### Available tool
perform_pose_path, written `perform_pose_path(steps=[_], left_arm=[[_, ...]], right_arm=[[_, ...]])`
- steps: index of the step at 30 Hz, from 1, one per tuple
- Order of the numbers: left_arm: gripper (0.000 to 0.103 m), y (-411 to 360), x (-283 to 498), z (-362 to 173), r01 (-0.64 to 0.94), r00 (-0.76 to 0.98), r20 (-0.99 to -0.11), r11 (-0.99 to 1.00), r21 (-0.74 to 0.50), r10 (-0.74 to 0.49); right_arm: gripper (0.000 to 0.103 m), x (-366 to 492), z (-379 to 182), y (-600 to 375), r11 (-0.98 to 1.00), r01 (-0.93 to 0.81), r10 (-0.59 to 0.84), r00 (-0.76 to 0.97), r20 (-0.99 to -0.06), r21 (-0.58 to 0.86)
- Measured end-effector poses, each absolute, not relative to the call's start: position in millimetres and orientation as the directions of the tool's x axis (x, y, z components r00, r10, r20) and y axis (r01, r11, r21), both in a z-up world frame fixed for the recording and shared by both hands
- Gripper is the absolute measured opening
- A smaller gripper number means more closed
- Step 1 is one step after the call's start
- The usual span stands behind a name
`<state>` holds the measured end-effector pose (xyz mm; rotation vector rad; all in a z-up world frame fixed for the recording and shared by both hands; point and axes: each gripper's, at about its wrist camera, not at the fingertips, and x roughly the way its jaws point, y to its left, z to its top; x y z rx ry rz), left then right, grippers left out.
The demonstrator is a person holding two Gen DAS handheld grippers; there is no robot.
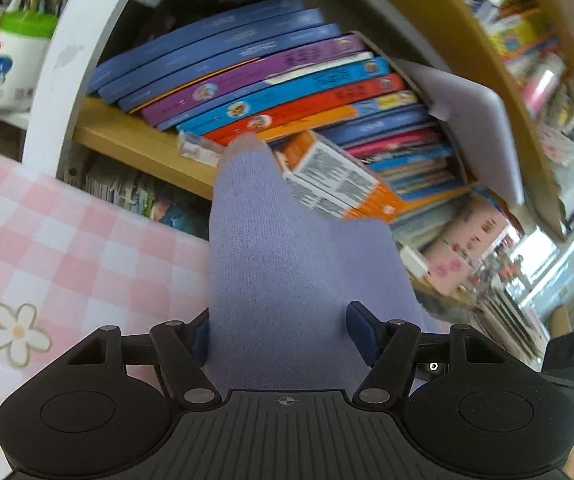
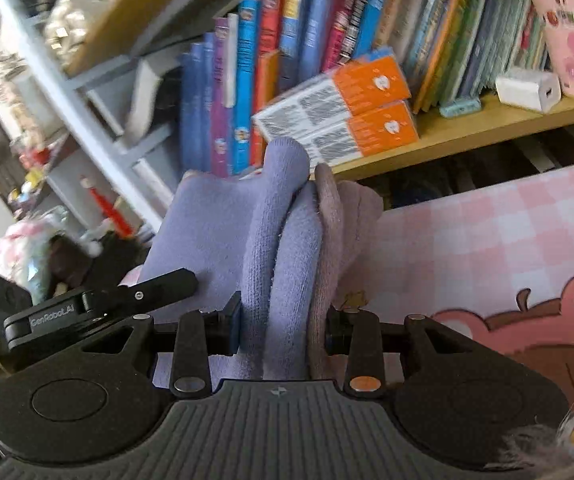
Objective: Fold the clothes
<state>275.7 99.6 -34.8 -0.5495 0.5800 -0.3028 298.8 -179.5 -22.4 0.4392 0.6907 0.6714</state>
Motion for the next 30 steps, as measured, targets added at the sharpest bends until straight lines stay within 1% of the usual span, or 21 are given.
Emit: perform_pose_path(steps=[4, 14, 15, 17, 19, 21, 22, 23, 24, 26, 30], left_arm=[[0.065, 107.8, 289.9, -43.4, 0.114, 0.805, -0.406, 0.783, -0.611, -0.434], [0.065, 115.2, 312.4, -55.4, 0.047, 0.814, -0.405, 0.742, -0.668, -0.417], [0.067, 116.5, 312.8, -54.8, 0.037, 0.819, -0.404, 0.74, -0.672, -0.407], [0.067, 120.4, 309.3, -51.5, 0.018, 0.833, -0.396, 0.734, -0.679, -0.386], [0.069, 124.3, 299.8, -43.6, 0.028, 0.849, -0.372, 0.736, -0.677, -0.374], [0.069, 124.7, 284.9, -31.6, 0.055, 0.863, -0.357, 0.768, -0.639, -0.358], [0.07, 124.5, 276.9, -25.7, 0.068, 0.869, -0.349, 0.782, -0.62, -0.352], [0.073, 124.1, 268.0, -19.9, 0.073, 0.874, -0.344, 0.792, -0.607, -0.344], [0.077, 123.3, 256.9, -14.4, 0.071, 0.88, -0.342, 0.803, -0.591, -0.33], [0.081, 119.3, 235.0, -6.5, 0.066, 0.889, -0.341, 0.824, -0.562, -0.304], [0.085, 103.3, 190.6, -0.2, 0.05, 0.905, -0.343, 0.864, -0.5, -0.25]], right_arm=[[0.032, 327.6, -32.8, -170.9, 0.718, -0.38, 0.676, 0.582, -0.452, 0.584], [0.034, 350.0, -50.2, -172.7, 0.704, -0.304, 0.661, 0.611, -0.436, 0.642], [0.035, 351.1, -51.1, -172.6, 0.704, -0.302, 0.66, 0.612, -0.436, 0.642], [0.042, 349.8, -50.1, -173.0, 0.712, -0.295, 0.65, 0.62, -0.438, 0.638], [0.045, 343.3, -44.0, -174.7, 0.735, -0.296, 0.626, 0.642, -0.444, 0.61], [0.048, 330.8, -33.9, -179.3, 0.765, -0.319, 0.598, 0.672, -0.436, 0.559], [0.053, 322.1, -28.7, -182.1, 0.78, -0.334, 0.586, 0.687, -0.43, 0.529], [0.056, 312.5, -23.6, -184.9, 0.795, -0.347, 0.572, 0.702, -0.425, 0.498], [0.057, 302.8, -18.5, -187.7, 0.809, -0.358, 0.558, 0.717, -0.419, 0.465], [0.064, 282.1, -11.8, -193.2, 0.827, -0.373, 0.541, 0.734, -0.411, 0.422], [0.065, 240.2, -7.9, -202.9, 0.846, -0.385, 0.519, 0.753, -0.406, 0.369]])
